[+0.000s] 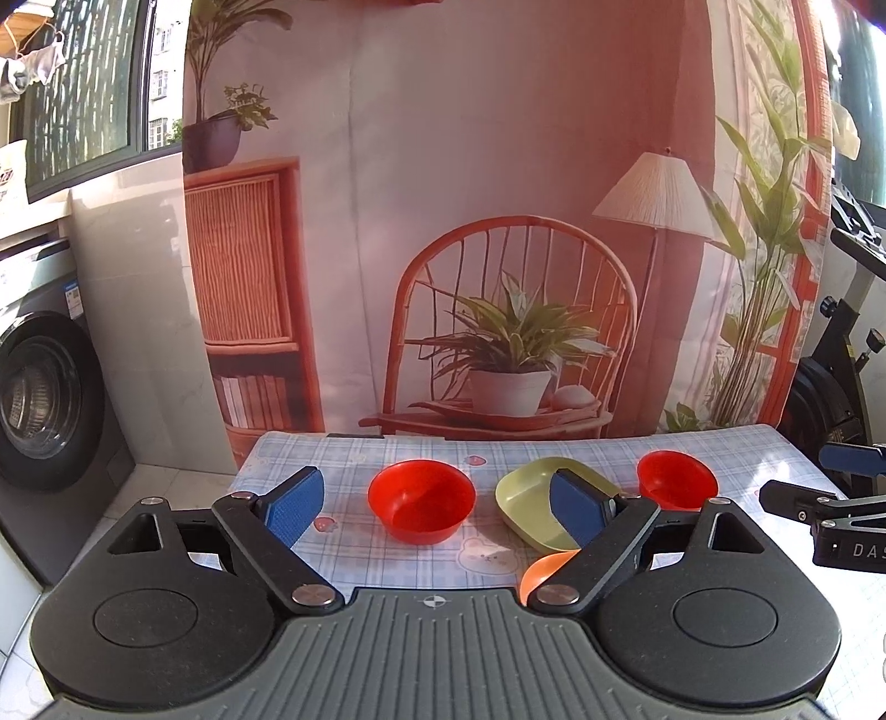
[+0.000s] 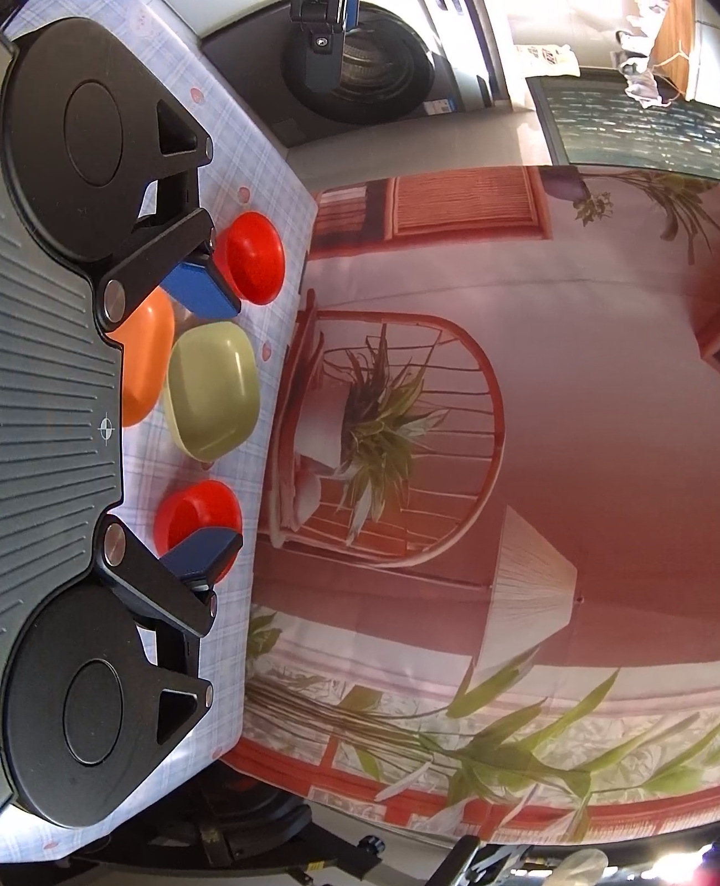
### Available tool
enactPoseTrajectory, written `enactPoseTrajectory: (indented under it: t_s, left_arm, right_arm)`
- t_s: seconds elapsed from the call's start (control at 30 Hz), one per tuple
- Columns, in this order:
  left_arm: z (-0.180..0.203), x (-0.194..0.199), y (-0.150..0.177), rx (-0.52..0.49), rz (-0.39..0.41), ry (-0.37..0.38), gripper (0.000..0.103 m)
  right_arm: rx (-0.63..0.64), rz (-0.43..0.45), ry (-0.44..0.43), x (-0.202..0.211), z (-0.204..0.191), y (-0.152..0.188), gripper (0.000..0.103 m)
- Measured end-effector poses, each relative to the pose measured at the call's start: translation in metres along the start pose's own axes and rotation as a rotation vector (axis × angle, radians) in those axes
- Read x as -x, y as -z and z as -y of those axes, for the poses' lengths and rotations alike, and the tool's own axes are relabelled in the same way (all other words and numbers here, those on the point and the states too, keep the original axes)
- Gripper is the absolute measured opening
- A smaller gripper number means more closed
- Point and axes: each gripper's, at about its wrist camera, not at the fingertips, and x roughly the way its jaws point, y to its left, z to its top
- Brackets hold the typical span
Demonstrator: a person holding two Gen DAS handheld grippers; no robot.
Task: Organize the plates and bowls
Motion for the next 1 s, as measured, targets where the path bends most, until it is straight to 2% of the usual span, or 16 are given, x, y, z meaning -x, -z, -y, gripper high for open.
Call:
enactPoseTrajectory:
  t_s: [0.07,0.2,0.3,0.43,0.57,0.77,0.87,1.0]
  left_arm:
    - [0.003,-0.012,-0.006,0.002,-0.002,0.016,0.09]
    - [0.011,-0.044,-0.016,0.002,-0.01,0.007,0.09]
    - [0.019,-0.075,-0.016,-0.008,-0.032,0.008,0.088]
    - [0.029,-0.119,-0.003,-0.008,-0.069,-0.008,0.088]
    - [0.038,-0.167,0.012,-0.003,-0.154,0.026,0.081]
    - [0.031,-0.224,0.03,0.062,-0.263,0.078,0.069]
    - [0.025,-0.242,0.034,0.095,-0.3,0.087,0.068]
    - [0.025,-0.258,0.038,0.085,-0.332,0.098,0.067]
  right_arm:
    - [0.003,-0.008,-0.013,-0.015,0.005,-0.004,0.07]
    - [-0.001,-0.02,-0.032,-0.05,0.016,-0.01,0.066]
    - [-0.022,-0.046,-0.062,-0.082,0.026,-0.013,0.055]
    - [0.019,-0.061,-0.063,-0.125,0.03,-0.014,0.044]
    - [0.017,-0.139,-0.093,-0.17,0.035,-0.011,0.031]
    - [-0.004,-0.28,-0.098,-0.222,0.035,0.011,0.022]
    - [-0.039,-0.339,-0.075,-0.24,0.04,0.023,0.022]
    - [-0.102,-0.387,-0.067,-0.257,0.05,0.033,0.021]
